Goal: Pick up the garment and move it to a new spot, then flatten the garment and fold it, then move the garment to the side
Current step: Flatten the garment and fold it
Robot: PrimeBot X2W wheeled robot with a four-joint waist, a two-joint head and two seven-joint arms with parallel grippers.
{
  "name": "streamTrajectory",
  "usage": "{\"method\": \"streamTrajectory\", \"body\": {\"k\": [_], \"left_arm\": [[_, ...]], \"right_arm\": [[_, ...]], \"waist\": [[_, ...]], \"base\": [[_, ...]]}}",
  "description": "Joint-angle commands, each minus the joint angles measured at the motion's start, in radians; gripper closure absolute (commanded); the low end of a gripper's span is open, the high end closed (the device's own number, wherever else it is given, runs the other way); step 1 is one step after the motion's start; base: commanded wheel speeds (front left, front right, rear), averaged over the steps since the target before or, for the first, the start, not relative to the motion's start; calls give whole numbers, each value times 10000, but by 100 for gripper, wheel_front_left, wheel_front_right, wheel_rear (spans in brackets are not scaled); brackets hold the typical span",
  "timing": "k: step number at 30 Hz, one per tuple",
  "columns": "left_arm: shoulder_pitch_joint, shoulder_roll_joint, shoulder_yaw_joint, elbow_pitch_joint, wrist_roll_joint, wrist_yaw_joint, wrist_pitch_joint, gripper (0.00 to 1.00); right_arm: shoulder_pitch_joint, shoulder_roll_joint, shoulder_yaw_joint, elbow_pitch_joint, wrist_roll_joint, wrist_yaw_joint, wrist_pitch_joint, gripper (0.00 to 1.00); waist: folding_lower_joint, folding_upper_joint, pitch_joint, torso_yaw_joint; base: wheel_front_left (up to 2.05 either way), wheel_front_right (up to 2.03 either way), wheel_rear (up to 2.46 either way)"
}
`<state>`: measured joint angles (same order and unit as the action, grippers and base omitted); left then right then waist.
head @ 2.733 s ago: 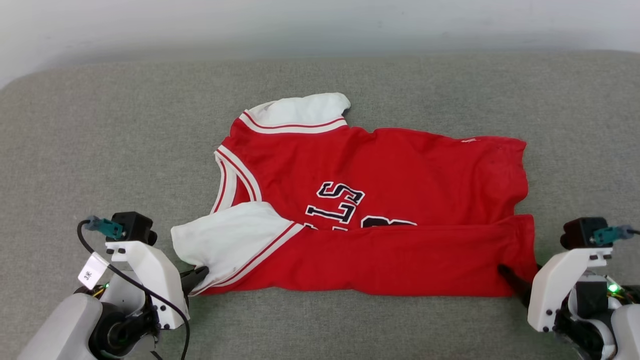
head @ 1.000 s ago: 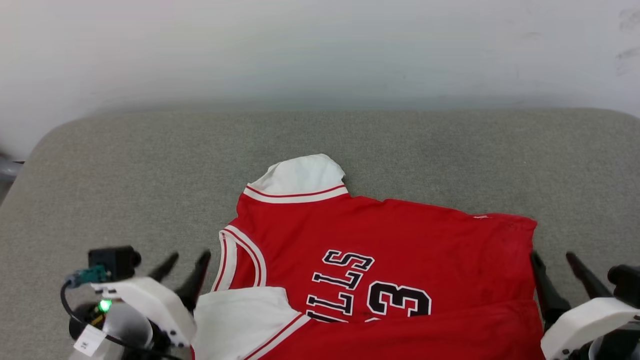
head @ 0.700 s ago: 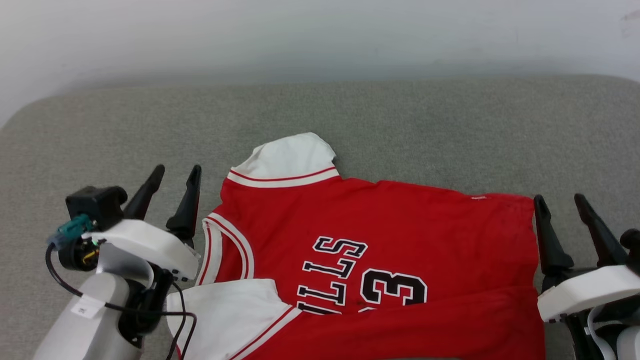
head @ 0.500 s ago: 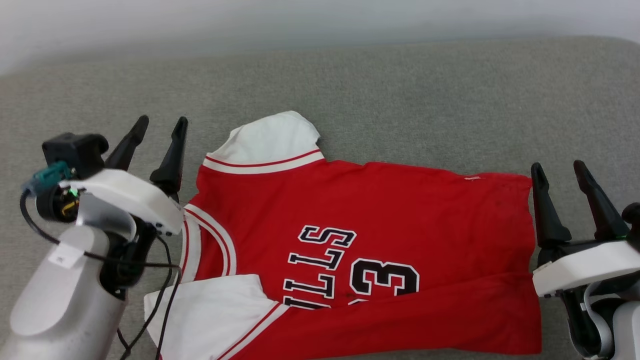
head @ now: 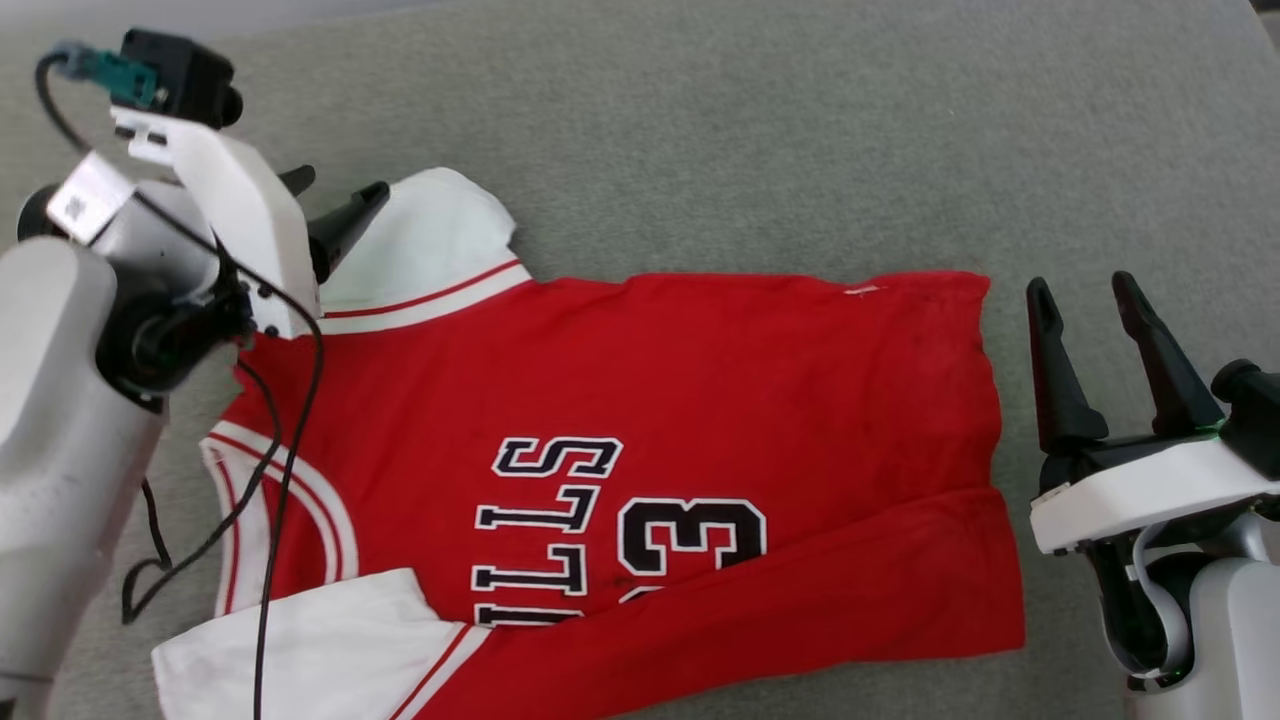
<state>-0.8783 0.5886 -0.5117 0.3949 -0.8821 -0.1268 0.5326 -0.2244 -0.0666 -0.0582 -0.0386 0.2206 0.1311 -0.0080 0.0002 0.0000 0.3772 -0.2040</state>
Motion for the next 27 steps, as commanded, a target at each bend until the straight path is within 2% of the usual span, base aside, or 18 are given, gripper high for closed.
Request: {"method": "streamTrajectory", "body": {"k": [1, 5, 10, 14, 17, 18, 19, 20, 21, 22, 27], "left_arm": [[-127, 38, -37, 10, -42, -21, 83, 0], [-853, 315, -638, 112, -323, -35, 1249, 0], [-1423, 691, -1274, 570, -409, -42, 2047, 0], [-1620, 813, -1692, 1274, -515, -42, 2781, 0], [-1367, 702, -2086, 1924, -654, -24, 3686, 0], [-1266, 623, -2174, 2097, -772, -24, 3967, 5], [-1199, 547, -2243, 2217, -828, -21, 4171, 56], [-1163, 469, -2300, 2275, -868, -25, 4223, 96], [-1162, 398, -2320, 2310, -857, -25, 4149, 100], [-1219, 217, -2272, 2326, -794, -30, 3635, 100], [-1549, 25, -2060, 2119, -746, -35, 2225, 100]], "right_arm": [[-123, 51, 22, 11, 94, -8, -26, 0], [-248, 119, 159, 138, 195, -8, -164, 0], [-280, 163, 309, 367, 403, -8, -373, 0], [-276, 175, 374, 596, 594, -8, -521, 0], [-299, 173, 443, 763, 784, -8, -623, 0], [-306, 173, 462, 825, 826, -8, -640, 0], [-314, 174, 471, 878, 881, -8, -635, 0], [-330, 175, 514, 935, 958, -8, -569, 0], [-351, 175, 570, 975, 1046, -7, -498, 0], [-430, 175, 666, 1108, 1309, -8, -194, 0], [-1006, -10, 498, 1742, 1683, -9, 909, 0]], "waist": [[-2, 0, 218, -221], [-2, 0, 587, -561], [-2, 0, 1007, -1009], [-2, 0, 1223, -1248], [-2, 0, 1286, -1380], [-2, 0, 1292, -1411], [-2, 0, 1296, -1433], [-2, 0, 1306, -1450], [-2, 0, 1312, -1456], [-2, 0, 1248, -1422], [-2, 0, 826, -1116]], "base": [[0, 0, 0], [0, 0, 0], [0, 0, 0], [0, 0, 0], [0, 0, 0], [0, 0, 0], [0, 0, 0], [0, 0, 0], [0, 0, 0], [0, 0, 0], [0, 0, 0]]}}
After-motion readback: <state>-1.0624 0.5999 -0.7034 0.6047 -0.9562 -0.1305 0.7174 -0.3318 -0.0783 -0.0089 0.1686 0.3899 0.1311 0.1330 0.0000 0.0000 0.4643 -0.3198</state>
